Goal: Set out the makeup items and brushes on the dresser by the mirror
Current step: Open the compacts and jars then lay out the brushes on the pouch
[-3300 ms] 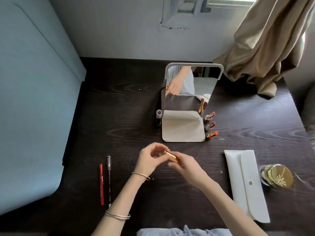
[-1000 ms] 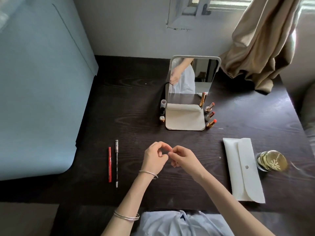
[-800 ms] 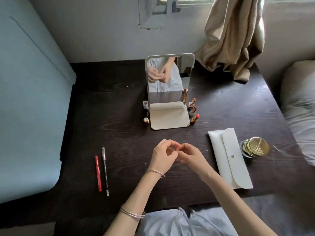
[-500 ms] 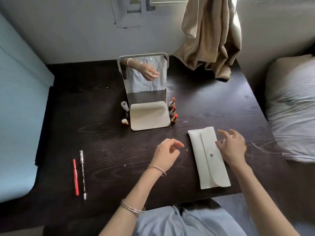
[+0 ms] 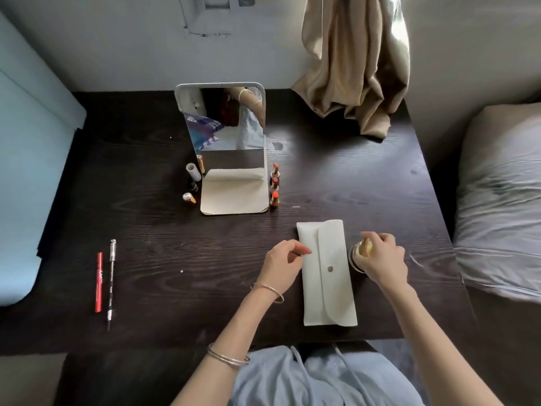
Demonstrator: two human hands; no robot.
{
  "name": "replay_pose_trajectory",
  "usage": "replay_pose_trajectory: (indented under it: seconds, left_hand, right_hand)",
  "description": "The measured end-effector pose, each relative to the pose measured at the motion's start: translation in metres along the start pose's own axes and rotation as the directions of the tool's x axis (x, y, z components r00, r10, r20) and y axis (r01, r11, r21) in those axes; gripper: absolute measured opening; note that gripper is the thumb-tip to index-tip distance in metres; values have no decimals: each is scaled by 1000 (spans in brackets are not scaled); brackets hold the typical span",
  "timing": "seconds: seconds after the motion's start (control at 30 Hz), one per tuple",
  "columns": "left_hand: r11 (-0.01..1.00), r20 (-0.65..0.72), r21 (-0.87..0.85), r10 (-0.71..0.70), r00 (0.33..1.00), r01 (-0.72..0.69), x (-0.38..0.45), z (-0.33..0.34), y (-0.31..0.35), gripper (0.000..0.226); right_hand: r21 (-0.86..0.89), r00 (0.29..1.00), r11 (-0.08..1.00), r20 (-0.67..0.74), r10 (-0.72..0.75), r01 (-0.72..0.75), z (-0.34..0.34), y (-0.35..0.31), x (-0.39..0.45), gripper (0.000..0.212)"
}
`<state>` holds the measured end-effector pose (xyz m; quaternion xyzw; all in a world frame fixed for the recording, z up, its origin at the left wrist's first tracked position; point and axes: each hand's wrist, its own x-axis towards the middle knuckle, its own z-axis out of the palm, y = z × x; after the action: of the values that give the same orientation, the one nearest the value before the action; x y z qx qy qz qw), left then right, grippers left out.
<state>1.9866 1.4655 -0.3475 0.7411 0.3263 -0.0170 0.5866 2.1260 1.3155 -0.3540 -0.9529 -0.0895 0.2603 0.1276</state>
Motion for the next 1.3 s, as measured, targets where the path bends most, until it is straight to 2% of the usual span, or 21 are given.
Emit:
replay_pose_trajectory:
  seconds: [0.13, 0.27, 0.4, 0.47, 0.57, 0.67, 0.73, 0.87, 0.97, 1.1, 1.3]
  left_hand:
    - [993, -40, -106, -52, 998, 47, 9, 8, 7, 22]
    - [967, -8, -228, -117, 993, 112, 11, -1, 8, 24]
    - [878, 21, -447, -185, 983, 175, 2, -30, 5, 21]
    - [784, 69, -573, -242, 968, 237, -4, -50, -1, 21]
    - [555, 210, -744, -336, 918, 373, -15, -80, -12, 30]
    - [373, 263, -841, -354, 898, 393, -22, -110, -27, 38]
    - [318, 268, -867, -353, 897, 384, -25, -128, -36, 39]
    - [324, 267, -872, -313, 911, 367, -28, -150, -55, 37]
    - [276, 288, -892, -260, 922, 357, -29, -162, -64, 38]
    - [299, 294, -881, -262, 919, 367, -28, -168, -68, 35]
    - [291, 303, -879, -272, 913, 378, -22, -176, -70, 33]
  right_hand:
    - [30, 979, 979, 30, -203, 202, -7, -26, -15, 62]
    - [70, 928, 930, 69, -365, 361, 1, -68, -36, 65]
    - [108, 877, 877, 69, -476, 468, 23, -99, -50, 65]
    - [145, 846, 847, 85, -526, 512, 34, -116, -62, 64]
    - [202, 804, 814, 150, -576, 545, 52, -145, -78, 69]
    - [232, 747, 780, 228, -625, 582, 69, -170, -89, 70]
    - [212, 703, 753, 271, -658, 623, 77, -184, -93, 68]
    - [110, 686, 768, 383, -618, 631, 81, -208, -98, 58]
    - [186, 671, 782, 422, -610, 595, 79, -215, -98, 48]
    - [200, 650, 793, 476, -592, 576, 76, -218, -97, 54]
    - [276, 646, 754, 392, -654, 596, 81, -214, -94, 56]
